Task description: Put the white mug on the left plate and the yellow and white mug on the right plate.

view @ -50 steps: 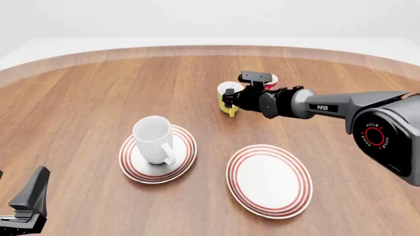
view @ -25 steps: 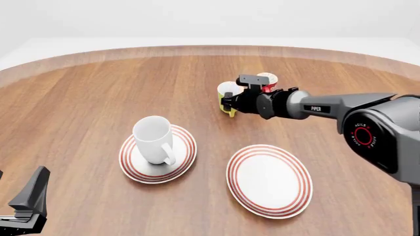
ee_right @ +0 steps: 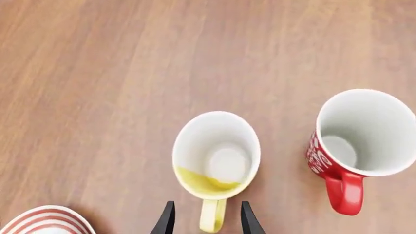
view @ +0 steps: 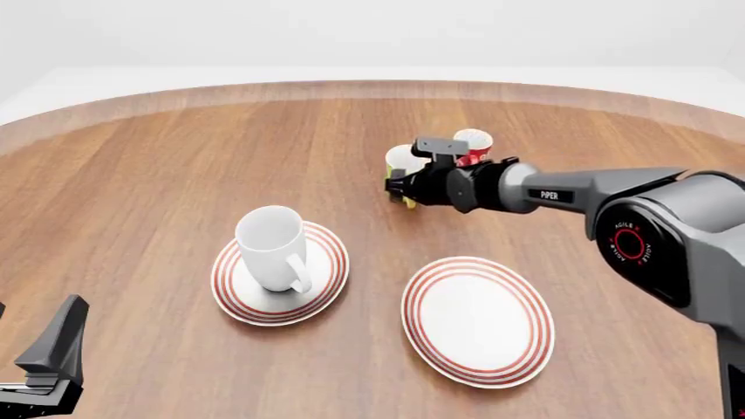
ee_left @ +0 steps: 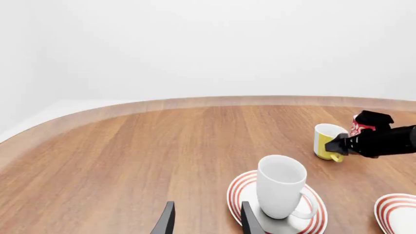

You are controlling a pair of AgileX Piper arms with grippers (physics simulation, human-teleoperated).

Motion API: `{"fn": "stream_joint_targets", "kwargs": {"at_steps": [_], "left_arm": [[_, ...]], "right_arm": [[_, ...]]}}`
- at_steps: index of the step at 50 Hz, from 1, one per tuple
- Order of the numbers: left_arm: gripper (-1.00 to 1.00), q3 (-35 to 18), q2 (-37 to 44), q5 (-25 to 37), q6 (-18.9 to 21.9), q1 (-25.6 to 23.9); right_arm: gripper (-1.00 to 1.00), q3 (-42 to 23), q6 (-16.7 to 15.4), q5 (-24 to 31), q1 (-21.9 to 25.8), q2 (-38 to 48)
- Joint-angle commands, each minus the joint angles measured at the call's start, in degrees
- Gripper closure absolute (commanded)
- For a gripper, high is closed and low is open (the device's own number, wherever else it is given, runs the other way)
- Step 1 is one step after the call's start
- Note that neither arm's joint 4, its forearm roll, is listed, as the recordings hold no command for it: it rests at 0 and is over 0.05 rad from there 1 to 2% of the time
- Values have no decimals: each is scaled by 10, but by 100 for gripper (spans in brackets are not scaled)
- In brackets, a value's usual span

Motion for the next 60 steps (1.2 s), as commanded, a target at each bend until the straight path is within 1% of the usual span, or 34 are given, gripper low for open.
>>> {"fn": "stream_joint_targets", "kwargs": {"at_steps": [1, 5, 7, 18, 19, 43, 60], "left_arm": [[-100, 0, 0, 0, 0, 0], [-100, 0, 0, 0, 0, 0], [-100, 0, 0, 0, 0, 0], [-100, 0, 0, 0, 0, 0], [-100, 0, 0, 0, 0, 0], [-100, 0, 0, 0, 0, 0], [-100, 0, 0, 0, 0, 0]], "right_arm": [[-100, -10, 7, 10, 5, 9], [-100, -11, 11, 11, 6, 11], [-100, -12, 19, 12, 6, 13], [-100, -6, 18, 7, 5, 9], [100, -6, 17, 6, 4, 9], [100, 12, 4, -2, 3, -18], [100, 56, -18, -7, 1, -86]]}}
